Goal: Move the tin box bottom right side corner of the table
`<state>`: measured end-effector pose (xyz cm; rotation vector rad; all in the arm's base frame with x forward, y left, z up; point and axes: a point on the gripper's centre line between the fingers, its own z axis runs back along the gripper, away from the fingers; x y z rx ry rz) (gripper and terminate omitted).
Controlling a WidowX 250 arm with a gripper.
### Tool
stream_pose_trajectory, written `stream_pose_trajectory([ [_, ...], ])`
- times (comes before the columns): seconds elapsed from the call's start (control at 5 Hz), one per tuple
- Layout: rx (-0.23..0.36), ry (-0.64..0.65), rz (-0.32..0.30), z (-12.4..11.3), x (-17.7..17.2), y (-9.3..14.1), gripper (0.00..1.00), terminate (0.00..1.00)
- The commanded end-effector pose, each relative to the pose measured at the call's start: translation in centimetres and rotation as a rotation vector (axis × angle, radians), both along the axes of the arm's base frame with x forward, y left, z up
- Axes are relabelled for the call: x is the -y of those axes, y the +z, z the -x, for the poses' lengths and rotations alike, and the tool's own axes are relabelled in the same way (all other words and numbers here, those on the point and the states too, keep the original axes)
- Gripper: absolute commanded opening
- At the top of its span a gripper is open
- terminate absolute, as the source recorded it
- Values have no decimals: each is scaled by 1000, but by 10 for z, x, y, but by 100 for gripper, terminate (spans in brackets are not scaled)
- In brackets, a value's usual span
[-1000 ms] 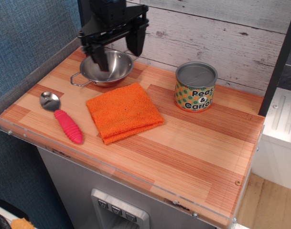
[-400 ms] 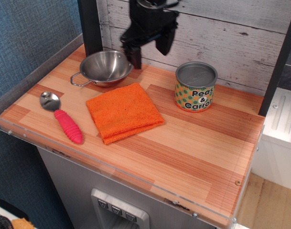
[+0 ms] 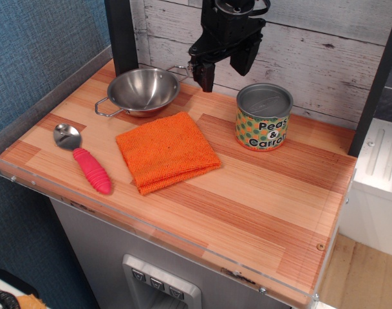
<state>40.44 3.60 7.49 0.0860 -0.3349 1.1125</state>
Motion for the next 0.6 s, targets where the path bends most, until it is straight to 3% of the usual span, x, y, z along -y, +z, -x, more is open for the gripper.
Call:
stream_pose_trajectory([
  [0.0, 73, -95, 71, -11, 8, 13, 100, 0],
  [0.2, 73, -172, 114, -11, 19, 9, 100, 0],
  [0.4, 59, -220, 96, -11, 31, 4, 100, 0],
])
